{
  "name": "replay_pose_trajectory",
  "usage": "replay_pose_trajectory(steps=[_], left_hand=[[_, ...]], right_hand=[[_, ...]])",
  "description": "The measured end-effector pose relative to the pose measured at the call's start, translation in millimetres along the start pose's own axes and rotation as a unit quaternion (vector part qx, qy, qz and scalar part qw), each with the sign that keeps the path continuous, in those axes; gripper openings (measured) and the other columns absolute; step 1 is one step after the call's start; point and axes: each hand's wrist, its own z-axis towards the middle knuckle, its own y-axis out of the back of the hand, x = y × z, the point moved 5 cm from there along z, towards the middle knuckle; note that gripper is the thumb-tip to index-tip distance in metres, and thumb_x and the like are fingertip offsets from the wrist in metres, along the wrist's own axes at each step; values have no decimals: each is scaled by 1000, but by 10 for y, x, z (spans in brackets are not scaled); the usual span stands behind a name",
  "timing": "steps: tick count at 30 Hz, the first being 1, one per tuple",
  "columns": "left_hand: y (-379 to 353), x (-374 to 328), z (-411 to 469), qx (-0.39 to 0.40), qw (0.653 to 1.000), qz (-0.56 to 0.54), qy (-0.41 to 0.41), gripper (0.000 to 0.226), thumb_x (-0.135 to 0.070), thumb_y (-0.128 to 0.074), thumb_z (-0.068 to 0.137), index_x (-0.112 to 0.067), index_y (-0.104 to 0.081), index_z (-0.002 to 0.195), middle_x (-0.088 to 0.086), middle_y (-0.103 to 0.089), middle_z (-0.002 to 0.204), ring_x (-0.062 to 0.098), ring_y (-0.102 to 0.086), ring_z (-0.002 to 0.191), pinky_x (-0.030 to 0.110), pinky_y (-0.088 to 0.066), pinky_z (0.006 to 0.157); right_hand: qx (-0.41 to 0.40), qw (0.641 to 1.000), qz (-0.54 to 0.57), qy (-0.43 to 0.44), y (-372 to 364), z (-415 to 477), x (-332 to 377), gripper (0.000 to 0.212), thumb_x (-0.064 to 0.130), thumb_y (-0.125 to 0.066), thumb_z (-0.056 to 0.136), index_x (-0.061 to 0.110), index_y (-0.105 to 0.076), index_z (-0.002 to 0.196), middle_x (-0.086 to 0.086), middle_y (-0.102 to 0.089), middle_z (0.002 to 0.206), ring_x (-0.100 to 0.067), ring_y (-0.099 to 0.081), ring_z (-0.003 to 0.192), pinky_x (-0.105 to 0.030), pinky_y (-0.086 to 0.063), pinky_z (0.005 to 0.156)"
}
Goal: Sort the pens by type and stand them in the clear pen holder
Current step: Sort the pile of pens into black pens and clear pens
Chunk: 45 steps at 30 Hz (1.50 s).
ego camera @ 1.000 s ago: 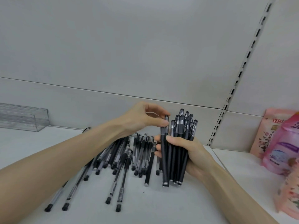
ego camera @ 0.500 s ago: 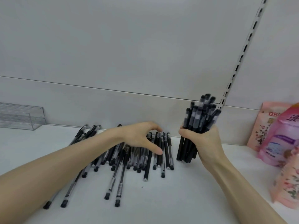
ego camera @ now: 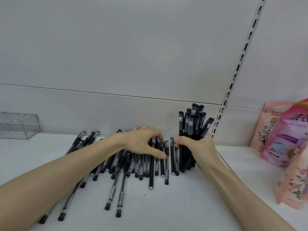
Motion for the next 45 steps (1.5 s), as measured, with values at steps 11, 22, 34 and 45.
replay_pose_trajectory(steps=[11, 22, 34, 45], left_hand=[[100, -75, 23, -25, 994, -109, -17, 59, -43, -83, 65, -23, -53, 112, -15, -54, 111, 6, -49, 108, 25, -34, 97], [606, -306, -242, -243, 878, -408, -65, 33, 4, -78, 68, -14, -60, 88, 0, -70, 94, 16, -70, 79, 21, -53, 74], [81, 22, -263, 36, 998, 13, 58, 91, -79, -61, 55, -25, -54, 128, -12, -38, 130, 10, -28, 128, 35, -24, 110], [118, 20, -220, 46, 997, 4, 60, 87, -77, -66, 44, -27, -50, 114, -8, -43, 122, 12, -35, 118, 30, -31, 103]], right_hand=[[0, 998, 11, -54, 11, 6, -70, 15, -3, -68, 71, -12, -59, 64, -19, -61, 65, -26, -57, 62, -41, -53, 67], [120, 984, 116, -65, -164, -28, -7, 16, -6, -67, 77, 4, -72, 88, -21, -72, 95, -34, -69, 83, -37, -58, 73], [107, 984, 110, -88, -98, -39, -10, 22, -9, -64, 73, 5, -63, 90, -9, -59, 70, -19, -57, 62, -36, -51, 67], [86, 983, 121, -109, -99, -63, -59, 28, -10, -63, 75, 11, -67, 58, -8, -64, 64, -22, -62, 64, -48, -53, 84]])
